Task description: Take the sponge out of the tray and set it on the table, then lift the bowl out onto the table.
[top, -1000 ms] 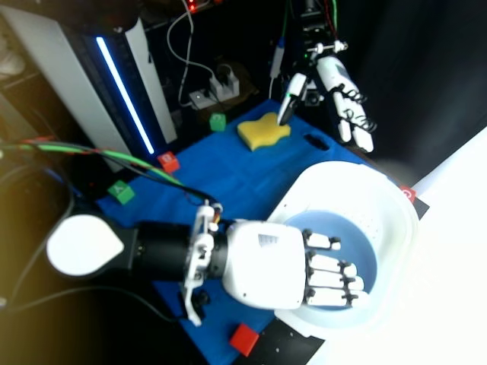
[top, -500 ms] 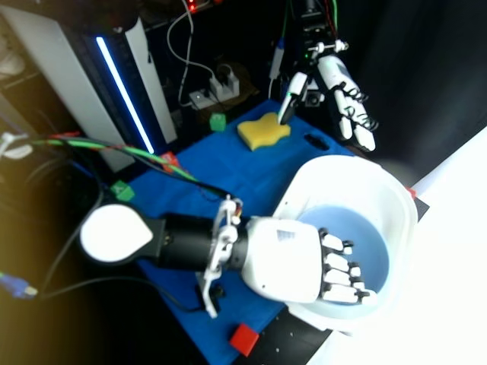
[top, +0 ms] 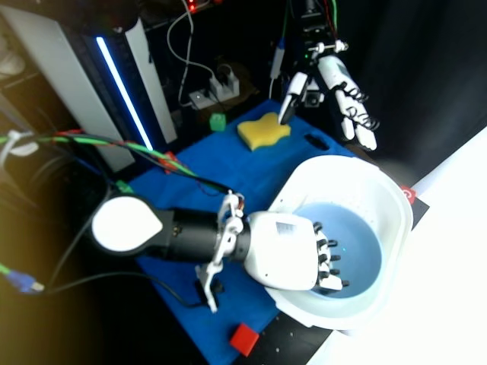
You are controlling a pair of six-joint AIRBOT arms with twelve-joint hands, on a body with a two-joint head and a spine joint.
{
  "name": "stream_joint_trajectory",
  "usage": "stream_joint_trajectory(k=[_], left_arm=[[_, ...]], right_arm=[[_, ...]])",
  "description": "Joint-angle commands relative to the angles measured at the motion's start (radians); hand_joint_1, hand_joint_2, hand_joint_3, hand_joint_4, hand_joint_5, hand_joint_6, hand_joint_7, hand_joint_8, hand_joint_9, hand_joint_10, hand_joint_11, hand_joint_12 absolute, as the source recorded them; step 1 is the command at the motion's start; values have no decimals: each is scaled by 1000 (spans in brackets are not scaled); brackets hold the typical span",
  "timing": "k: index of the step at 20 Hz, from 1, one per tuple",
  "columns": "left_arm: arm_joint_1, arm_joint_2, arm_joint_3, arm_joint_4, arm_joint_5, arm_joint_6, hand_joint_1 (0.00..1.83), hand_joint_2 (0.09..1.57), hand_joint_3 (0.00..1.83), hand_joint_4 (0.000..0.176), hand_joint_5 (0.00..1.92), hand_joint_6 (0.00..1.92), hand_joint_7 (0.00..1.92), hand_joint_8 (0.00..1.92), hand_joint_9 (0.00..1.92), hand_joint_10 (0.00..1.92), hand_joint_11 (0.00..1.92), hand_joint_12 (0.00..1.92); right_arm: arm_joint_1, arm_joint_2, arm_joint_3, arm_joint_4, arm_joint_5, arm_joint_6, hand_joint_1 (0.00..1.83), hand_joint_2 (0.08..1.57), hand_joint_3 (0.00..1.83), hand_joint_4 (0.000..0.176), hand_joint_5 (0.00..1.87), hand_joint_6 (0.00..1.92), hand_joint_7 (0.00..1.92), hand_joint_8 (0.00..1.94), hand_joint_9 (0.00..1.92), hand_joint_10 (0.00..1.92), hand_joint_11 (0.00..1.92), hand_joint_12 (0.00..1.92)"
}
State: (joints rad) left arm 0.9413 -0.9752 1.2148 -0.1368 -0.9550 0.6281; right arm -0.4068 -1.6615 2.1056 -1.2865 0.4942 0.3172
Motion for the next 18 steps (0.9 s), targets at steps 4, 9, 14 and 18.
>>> stream_joint_trajectory(k=[4, 9, 14, 18], left_arm=[[-5, -5, 2, -17, -130, -10, 726, 944, 7, 142, 2, 0, 0, 0, 0, 0, 11, 45], [-6, -7, 3, -17, -131, -11, 726, 939, 2, 132, 18, 5, 0, 0, 0, 0, 24, 51], [-6, -9, 4, -18, -133, -14, 726, 947, 3, 138, 26, 5, 0, 0, 0, 0, 37, 62], [-6, -9, 5, -19, -138, -16, 736, 954, 4, 134, 45, 8, 16, 5, 2, 1, 43, 68]], right_arm=[[10, 0, 4, 4, 16, 7, 1048, 1175, 2, 0, 874, 1134, 1129, 39, 1192, 102, 732, 1238], [10, -5, 5, -9, 8, 7, 545, 1316, 2, 0, 1146, 39, 1320, 28, 1028, 992, 820, 1651], [10, -5, 5, -18, 8, 10, 188, 1398, 2, 0, 1214, 20, 1293, 32, 1057, 721, 693, 1432], [10, -10, 7, -59, 8, 19, 41, 1412, 0, 0, 1036, 892, 1062, 1393, 951, 1627, 630, 1770]])
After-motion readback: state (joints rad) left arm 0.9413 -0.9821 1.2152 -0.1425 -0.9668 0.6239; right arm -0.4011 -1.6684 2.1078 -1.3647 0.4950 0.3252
